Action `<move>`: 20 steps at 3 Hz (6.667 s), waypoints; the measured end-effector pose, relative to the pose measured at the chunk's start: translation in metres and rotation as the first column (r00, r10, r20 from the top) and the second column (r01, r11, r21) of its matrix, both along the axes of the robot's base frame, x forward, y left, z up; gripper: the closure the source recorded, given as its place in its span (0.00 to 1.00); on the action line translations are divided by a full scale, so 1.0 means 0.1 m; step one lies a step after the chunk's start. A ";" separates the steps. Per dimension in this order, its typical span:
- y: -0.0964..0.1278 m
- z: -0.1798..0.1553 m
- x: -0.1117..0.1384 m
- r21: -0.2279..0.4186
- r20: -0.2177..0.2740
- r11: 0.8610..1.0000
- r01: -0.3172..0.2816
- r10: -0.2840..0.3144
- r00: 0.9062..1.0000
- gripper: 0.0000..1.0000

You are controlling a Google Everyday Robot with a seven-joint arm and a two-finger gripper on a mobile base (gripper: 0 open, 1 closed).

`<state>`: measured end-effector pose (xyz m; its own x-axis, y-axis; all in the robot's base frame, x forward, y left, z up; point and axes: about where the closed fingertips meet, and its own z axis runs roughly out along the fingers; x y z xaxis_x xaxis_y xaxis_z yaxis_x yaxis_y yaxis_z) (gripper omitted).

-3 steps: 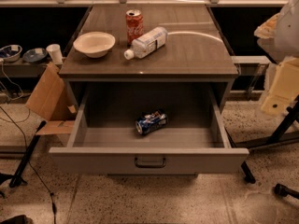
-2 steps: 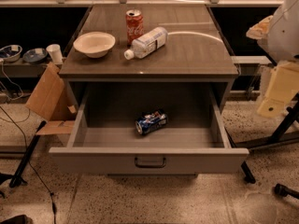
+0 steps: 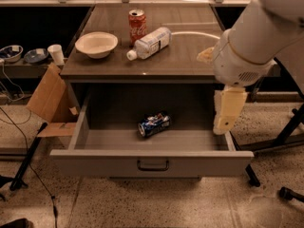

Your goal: Pick pepsi can from top drawer and place on counter

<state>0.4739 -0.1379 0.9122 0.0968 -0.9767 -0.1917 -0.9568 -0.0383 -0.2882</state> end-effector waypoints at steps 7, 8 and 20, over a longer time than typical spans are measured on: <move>1.21 -1.45 0.90 -0.035 0.007 0.943 -0.331 0.331 0.944 0.00; 1.33 -1.70 1.09 -0.031 -0.026 0.937 -0.347 0.347 0.938 0.00; 1.18 -1.97 0.77 0.128 0.075 0.965 -0.228 0.220 0.973 1.00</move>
Offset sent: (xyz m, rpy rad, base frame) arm 0.0437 0.0711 -0.1514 -0.1219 0.1161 0.2417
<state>0.5514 -0.0194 0.7155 0.3255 -0.8942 -0.3074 -0.9091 -0.2064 -0.3619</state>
